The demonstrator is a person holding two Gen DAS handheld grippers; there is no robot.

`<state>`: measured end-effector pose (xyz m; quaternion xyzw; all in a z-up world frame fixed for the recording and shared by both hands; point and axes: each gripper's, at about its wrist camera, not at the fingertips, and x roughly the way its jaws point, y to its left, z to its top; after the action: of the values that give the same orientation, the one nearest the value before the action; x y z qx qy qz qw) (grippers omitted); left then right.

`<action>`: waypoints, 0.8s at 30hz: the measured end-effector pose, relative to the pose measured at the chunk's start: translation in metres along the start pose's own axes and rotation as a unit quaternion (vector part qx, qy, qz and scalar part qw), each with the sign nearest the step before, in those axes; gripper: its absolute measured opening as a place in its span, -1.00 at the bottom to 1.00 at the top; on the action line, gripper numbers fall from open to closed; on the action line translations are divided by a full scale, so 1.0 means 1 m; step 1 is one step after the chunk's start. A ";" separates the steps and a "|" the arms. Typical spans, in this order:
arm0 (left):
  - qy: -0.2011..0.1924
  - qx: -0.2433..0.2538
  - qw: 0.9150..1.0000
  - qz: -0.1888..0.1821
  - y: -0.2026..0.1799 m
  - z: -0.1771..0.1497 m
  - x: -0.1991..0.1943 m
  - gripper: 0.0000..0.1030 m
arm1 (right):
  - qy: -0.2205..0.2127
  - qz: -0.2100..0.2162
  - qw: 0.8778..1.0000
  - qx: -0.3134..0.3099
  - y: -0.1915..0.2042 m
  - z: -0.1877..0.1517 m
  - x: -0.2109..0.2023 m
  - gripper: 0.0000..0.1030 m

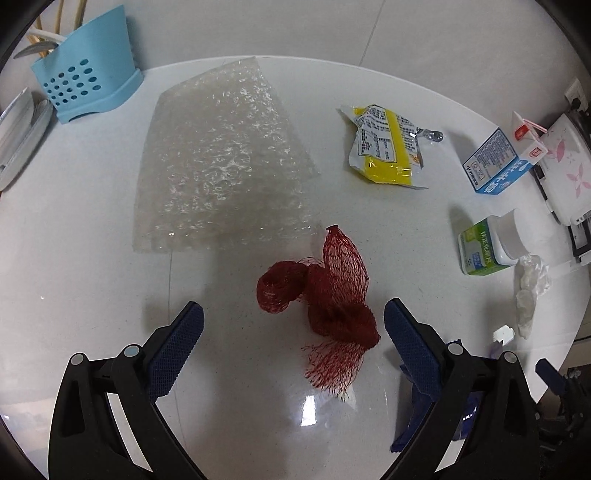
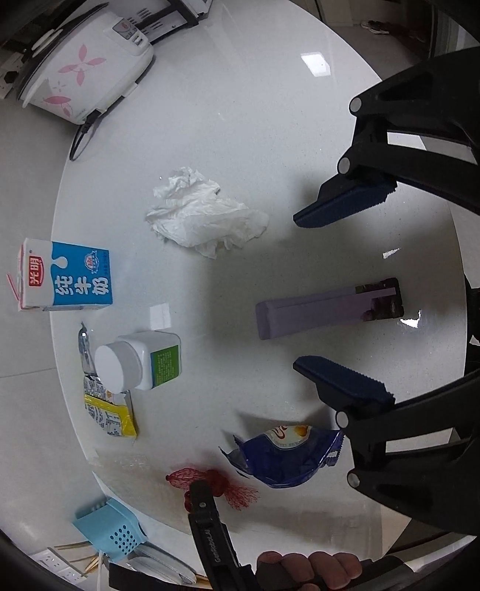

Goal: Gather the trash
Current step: 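Grasp the red mesh net with the left tool while the right tool grasps the purple stick packet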

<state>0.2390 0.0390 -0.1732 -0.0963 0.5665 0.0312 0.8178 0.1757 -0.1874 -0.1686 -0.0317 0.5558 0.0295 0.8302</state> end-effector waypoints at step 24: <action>-0.001 0.020 1.000 0.017 -0.014 0.011 0.008 -0.70 | 0.042 0.013 0.999 -0.017 0.017 -0.004 0.024 -0.73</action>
<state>0.2539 0.0273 -0.1751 -0.0705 0.5679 0.0340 0.8194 0.1796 -0.1702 -0.1926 -0.0396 0.5899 0.0480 0.8051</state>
